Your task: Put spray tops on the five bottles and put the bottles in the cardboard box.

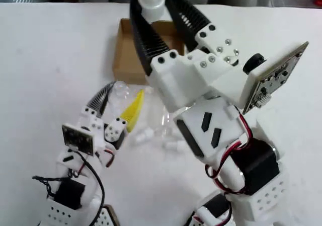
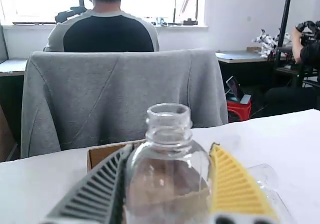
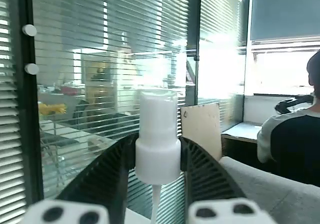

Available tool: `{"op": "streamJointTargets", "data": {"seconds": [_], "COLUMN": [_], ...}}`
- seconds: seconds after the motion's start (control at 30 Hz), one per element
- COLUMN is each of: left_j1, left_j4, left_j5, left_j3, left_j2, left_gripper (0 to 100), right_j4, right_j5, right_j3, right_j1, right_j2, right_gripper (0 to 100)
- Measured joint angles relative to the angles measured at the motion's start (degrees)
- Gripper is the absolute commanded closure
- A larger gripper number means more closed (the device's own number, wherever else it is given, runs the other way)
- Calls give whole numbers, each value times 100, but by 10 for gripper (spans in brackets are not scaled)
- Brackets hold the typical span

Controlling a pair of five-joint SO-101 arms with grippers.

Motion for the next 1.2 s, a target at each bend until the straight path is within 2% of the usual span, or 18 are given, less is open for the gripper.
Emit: {"op": "streamJointTargets", "data": {"seconds": [0.33,0.57,1.2], "left_j1": [0,0,-9], "left_j4": [-18,-18,-18], "left_j5": [0,0,0], "left_j3": [264,264,264], "left_j2": [-70,-70,-70], "left_gripper": [906,906,906], "right_j4": [0,0,0], "right_j5": [-738,-958,-976], "right_j3": [-9,-9,1011], "right_j1": [-70,-264,-290], "right_j2": [281,686,835], "right_gripper": [983,983,983]}}
